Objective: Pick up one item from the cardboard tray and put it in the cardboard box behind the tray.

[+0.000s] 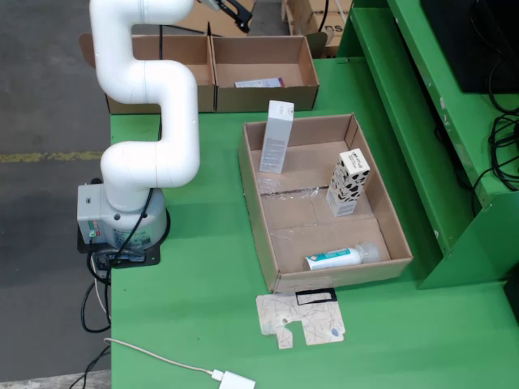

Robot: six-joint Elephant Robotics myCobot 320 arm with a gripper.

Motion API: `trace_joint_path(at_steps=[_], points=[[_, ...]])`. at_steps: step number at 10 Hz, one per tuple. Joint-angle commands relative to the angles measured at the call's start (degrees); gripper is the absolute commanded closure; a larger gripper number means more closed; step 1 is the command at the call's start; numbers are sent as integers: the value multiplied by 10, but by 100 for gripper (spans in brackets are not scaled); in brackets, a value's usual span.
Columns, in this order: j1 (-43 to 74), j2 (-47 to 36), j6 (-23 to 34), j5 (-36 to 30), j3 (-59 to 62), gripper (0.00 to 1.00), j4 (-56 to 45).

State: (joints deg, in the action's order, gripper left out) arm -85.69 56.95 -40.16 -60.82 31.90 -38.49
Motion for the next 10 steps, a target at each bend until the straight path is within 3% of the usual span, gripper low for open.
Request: trace_joint_path(at_steps=[1, 2, 5, 6, 7, 8, 9, 10], points=[[-27, -191, -32, 4, -166, 0, -198], [-37, -288, -43, 11, -319, 0, -140], [-69, -341, -90, 22, -319, 0, -222], [-74, -277, -100, 24, -149, 0, -334], [-74, -277, -100, 24, -149, 0, -334], [-37, -229, -78, 21, 43, 0, -470], [-37, -229, -78, 21, 43, 0, -470], [18, -246, -41, 12, 110, 0, -529]])
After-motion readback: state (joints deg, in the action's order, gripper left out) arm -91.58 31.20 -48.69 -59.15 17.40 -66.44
